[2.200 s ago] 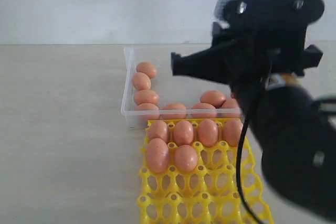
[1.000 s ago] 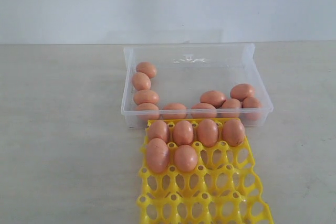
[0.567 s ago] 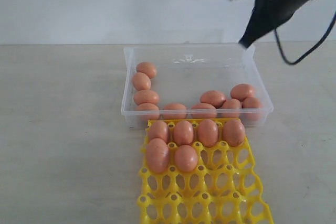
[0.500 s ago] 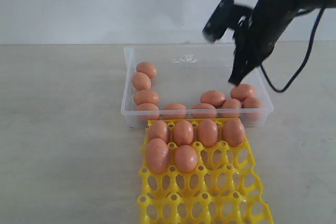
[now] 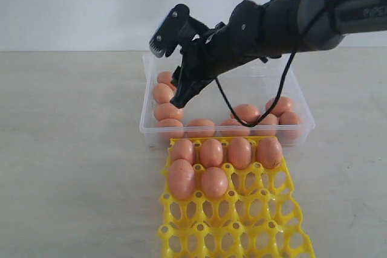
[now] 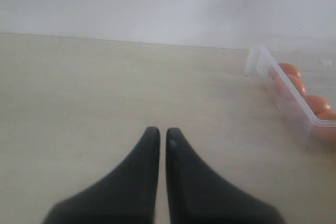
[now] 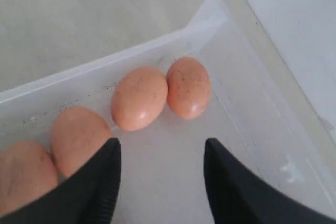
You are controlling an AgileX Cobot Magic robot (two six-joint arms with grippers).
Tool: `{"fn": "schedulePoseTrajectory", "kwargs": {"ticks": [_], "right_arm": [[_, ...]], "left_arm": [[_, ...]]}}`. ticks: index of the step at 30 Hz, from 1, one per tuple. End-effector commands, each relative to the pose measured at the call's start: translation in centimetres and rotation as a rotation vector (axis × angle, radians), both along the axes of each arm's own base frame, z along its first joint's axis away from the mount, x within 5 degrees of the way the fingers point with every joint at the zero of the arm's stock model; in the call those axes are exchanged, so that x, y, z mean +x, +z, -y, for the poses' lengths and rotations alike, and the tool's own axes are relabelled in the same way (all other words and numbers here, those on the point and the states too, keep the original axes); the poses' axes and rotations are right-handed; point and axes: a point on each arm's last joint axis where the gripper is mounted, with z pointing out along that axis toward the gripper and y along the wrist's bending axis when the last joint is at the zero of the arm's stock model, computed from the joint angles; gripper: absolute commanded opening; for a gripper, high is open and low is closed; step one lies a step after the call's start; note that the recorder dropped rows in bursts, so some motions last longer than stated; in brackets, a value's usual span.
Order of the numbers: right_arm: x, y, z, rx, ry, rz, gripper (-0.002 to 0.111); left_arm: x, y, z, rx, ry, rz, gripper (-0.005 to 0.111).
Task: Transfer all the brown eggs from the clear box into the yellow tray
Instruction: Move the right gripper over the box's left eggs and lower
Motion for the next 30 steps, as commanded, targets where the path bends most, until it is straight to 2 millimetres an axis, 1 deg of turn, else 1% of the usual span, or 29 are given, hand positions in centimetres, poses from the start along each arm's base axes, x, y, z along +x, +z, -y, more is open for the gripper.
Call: {"fn": "schedulePoseTrajectory", "kwargs": {"ticks": [1, 2, 6, 11, 16, 21, 23, 27, 30], "right_arm": [[0.7, -1.9, -1.7, -0.011, 0.005, 0.099, 0.047], [0.7, -2.4, -2.0, -0.015, 0.009, 0.094, 0.047], [0.6, -4.4, -3.1, -0.017, 0.036, -0.019, 0.047], [0.7, -5.1, -3.4, 0.003, 0.016, -0.056, 0.047], [-0.1, -5.8, -3.4, -0.018, 0.042, -0.163, 0.047], [0.1, -5.7, -3.4, -0.030, 0.052, -0.134, 0.047], [0.2, -6.0, -3.4, -0.029, 0.046, -0.124, 0.047], [0.5, -8.0, -3.3, -0.060, 0.050, -0.126, 0.047], [0.4, -8.7, -3.3, -0.066, 0.049, -0.143, 0.047]], "left_arm": [[0.0, 0.0, 0.0, 0.008, -0.002, 0.011, 0.004], [0.0, 0.0, 0.0, 0.008, -0.002, 0.011, 0.004], [0.0, 0.0, 0.0, 0.008, -0.002, 0.011, 0.004], [0.0, 0.0, 0.0, 0.008, -0.002, 0.011, 0.004], [0.0, 0.0, 0.0, 0.008, -0.002, 0.011, 0.004], [0.0, 0.0, 0.0, 0.008, -0.002, 0.011, 0.004], [0.0, 0.0, 0.0, 0.008, -0.002, 0.011, 0.004], [0.0, 0.0, 0.0, 0.008, -0.002, 0.011, 0.004], [0.0, 0.0, 0.0, 0.008, -0.002, 0.011, 0.004]]}}
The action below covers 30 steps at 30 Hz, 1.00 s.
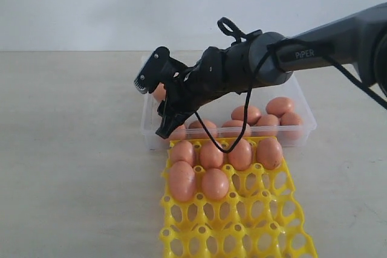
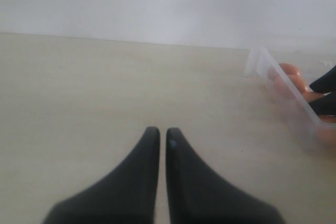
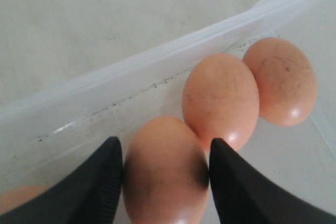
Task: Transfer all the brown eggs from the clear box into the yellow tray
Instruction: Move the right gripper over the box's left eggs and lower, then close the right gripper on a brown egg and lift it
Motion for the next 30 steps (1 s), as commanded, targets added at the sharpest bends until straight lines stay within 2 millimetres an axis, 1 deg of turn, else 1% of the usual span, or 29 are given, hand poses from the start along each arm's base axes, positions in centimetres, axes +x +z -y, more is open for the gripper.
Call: {"fn": "schedulePoseTrajectory", "kwargs": {"ticks": [1, 7, 13, 14, 15, 17, 19, 20, 23, 26, 28, 29, 30], "right_arm": [[-0.3, -1.7, 0.1, -0.039, 0.024, -0.046, 0.047], [-0.2, -1.7, 0.2, -0.036, 0.019, -0.046, 0.047], [-0.2, -3.3, 0.2, -0.048, 0.012, -0.064, 0.046], [-0.2, -3.3, 0.2, -0.047, 0.012, -0.065, 0.044], [-0.2, -3.3, 0.2, -0.047, 0.012, -0.065, 0.038], [-0.1, -2.9, 0.2, -0.041, 0.008, -0.048, 0.023], [0.0, -2.3, 0.2, -0.026, -0.003, -0.028, 0.003], [0.1, -1.9, 0.1, -0.010, -0.017, -0.021, 0.000], [0.3, -0.4, 0.1, 0.035, -0.053, 0.005, 0.000], [0.2, 1.5, 0.1, 0.098, -0.102, 0.015, 0.000], [0.1, 3.2, 0.2, 0.139, -0.127, 0.027, 0.000], [0.0, 4.7, 0.2, 0.177, -0.148, 0.038, 0.000], [-0.1, 5.5, 0.3, 0.190, -0.152, 0.043, 0.000]], "left_arm": [[0.0, 0.0, 0.0, 0.008, -0.002, 0.011, 0.004], [0.0, 0.0, 0.0, 0.008, -0.002, 0.011, 0.004], [0.0, 0.0, 0.0, 0.008, -0.002, 0.011, 0.004], [0.0, 0.0, 0.0, 0.008, -0.002, 0.011, 0.004], [0.0, 0.0, 0.0, 0.008, -0.002, 0.011, 0.004], [0.0, 0.0, 0.0, 0.008, -0.002, 0.011, 0.004], [0.0, 0.0, 0.0, 0.008, -0.002, 0.011, 0.004], [0.0, 0.0, 0.0, 0.008, -0.002, 0.011, 0.004], [0.0, 0.0, 0.0, 0.008, -0.002, 0.011, 0.004], [0.0, 0.0, 0.0, 0.008, -0.002, 0.011, 0.004], [0.0, 0.0, 0.0, 0.008, -0.002, 0.011, 0.004], [0.0, 0.0, 0.0, 0.008, -0.002, 0.011, 0.004], [0.0, 0.0, 0.0, 0.008, -0.002, 0.011, 0.004]]}}
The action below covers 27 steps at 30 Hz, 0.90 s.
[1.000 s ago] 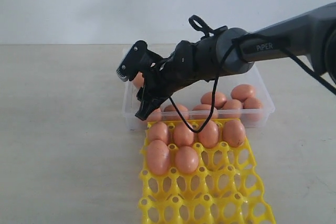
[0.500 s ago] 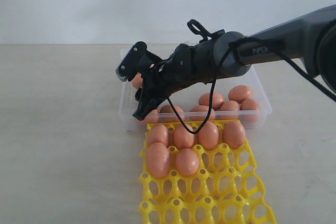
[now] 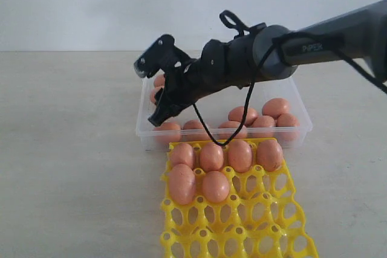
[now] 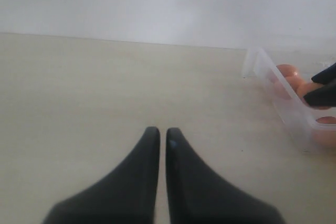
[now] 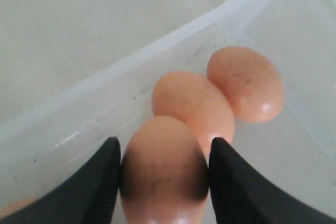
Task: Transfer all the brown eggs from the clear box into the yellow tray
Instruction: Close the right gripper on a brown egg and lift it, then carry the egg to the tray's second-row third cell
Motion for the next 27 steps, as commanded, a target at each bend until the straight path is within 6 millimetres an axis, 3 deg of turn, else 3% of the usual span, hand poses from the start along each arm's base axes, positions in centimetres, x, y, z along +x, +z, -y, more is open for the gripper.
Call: {"fn": "schedulePoseTrajectory", "kwargs": {"ticks": [1, 5, 9, 12, 14, 19, 21, 24, 27], "right_arm": [[-0.5, 4.9, 0.3, 0.102, -0.053, 0.042, 0.000], [-1.3, 6.6, 0.4, 0.158, -0.084, -0.021, 0.000], [-2.0, 6.6, 1.5, 0.300, -0.243, 0.032, 0.000], [-4.8, 5.5, 4.7, 0.379, -0.397, 0.184, 0.000], [-6.8, 5.3, 7.3, 0.457, -0.517, 0.402, 0.000], [-9.9, 6.8, 11.7, 0.664, -0.778, 0.742, 0.000], [-11.3, 7.5, 12.4, 0.725, -0.787, 0.761, 0.000], [-13.4, 8.4, 12.8, 0.783, -0.738, 0.650, 0.000], [-16.9, 8.4, 13.2, 0.816, -0.657, 0.583, 0.000]], "left_arm": [[0.0, 0.0, 0.0, 0.008, -0.002, 0.011, 0.004], [0.0, 0.0, 0.0, 0.008, -0.002, 0.011, 0.004], [0.0, 0.0, 0.0, 0.008, -0.002, 0.011, 0.004], [0.0, 0.0, 0.0, 0.008, -0.002, 0.011, 0.004], [0.0, 0.0, 0.0, 0.008, -0.002, 0.011, 0.004], [0.0, 0.0, 0.0, 0.008, -0.002, 0.011, 0.004], [0.0, 0.0, 0.0, 0.008, -0.002, 0.011, 0.004], [0.0, 0.0, 0.0, 0.008, -0.002, 0.011, 0.004], [0.0, 0.0, 0.0, 0.008, -0.002, 0.011, 0.004]]}}
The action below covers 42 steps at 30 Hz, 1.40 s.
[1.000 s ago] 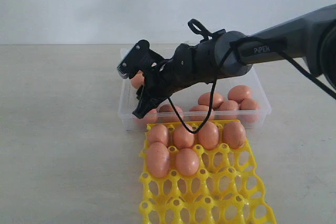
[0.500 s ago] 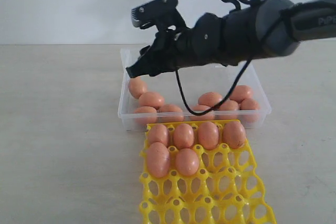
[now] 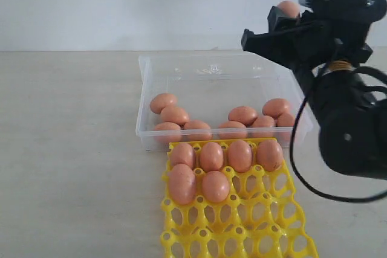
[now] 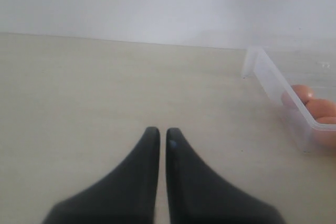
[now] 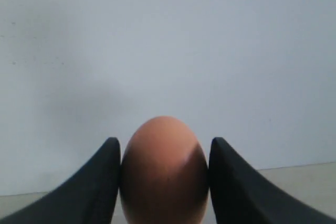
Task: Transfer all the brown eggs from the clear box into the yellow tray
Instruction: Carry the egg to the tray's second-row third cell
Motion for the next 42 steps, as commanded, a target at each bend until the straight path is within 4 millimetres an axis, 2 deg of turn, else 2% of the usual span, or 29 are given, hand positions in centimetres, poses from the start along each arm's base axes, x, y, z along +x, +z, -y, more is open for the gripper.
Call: {"fn": "schedulePoseTrajectory", "kwargs": {"ticks": [1, 4, 6, 8, 9, 13, 21, 26, 34, 42], "right_arm": [[-5.0, 0.3, 0.4, 0.033, 0.143, -0.015, 0.000], [-8.8, -1.4, 0.3, 0.005, 0.234, -0.084, 0.000], [-10.4, -3.1, -0.4, -0.028, 0.312, -0.189, 0.000], [-11.0, -4.8, -1.1, -0.078, 0.366, -0.305, 0.000], [-11.1, -5.7, -1.4, -0.117, 0.380, -0.355, 0.000], [-10.6, -7.7, -1.7, -0.169, 0.355, -0.380, 0.000], [-10.4, -11.1, -2.2, -0.099, 0.362, -0.479, 0.000], [-10.8, -12.1, -3.1, -0.157, 0.472, -0.502, 0.000], [-10.5, -11.7, -3.2, -0.138, 0.464, -0.442, 0.000], [-10.8, -12.3, -3.1, -0.117, 0.459, -0.517, 0.001]], "left_arm": [[0.0, 0.0, 0.0, 0.008, -0.002, 0.011, 0.004], [0.0, 0.0, 0.0, 0.008, -0.002, 0.011, 0.004], [0.0, 0.0, 0.0, 0.008, -0.002, 0.011, 0.004], [0.0, 0.0, 0.0, 0.008, -0.002, 0.011, 0.004], [0.0, 0.0, 0.0, 0.008, -0.002, 0.011, 0.004], [0.0, 0.0, 0.0, 0.008, -0.002, 0.011, 0.004], [0.0, 0.0, 0.0, 0.008, -0.002, 0.011, 0.004], [0.0, 0.0, 0.0, 0.008, -0.002, 0.011, 0.004], [0.0, 0.0, 0.0, 0.008, -0.002, 0.011, 0.004], [0.0, 0.0, 0.0, 0.008, -0.002, 0.011, 0.004]]}}
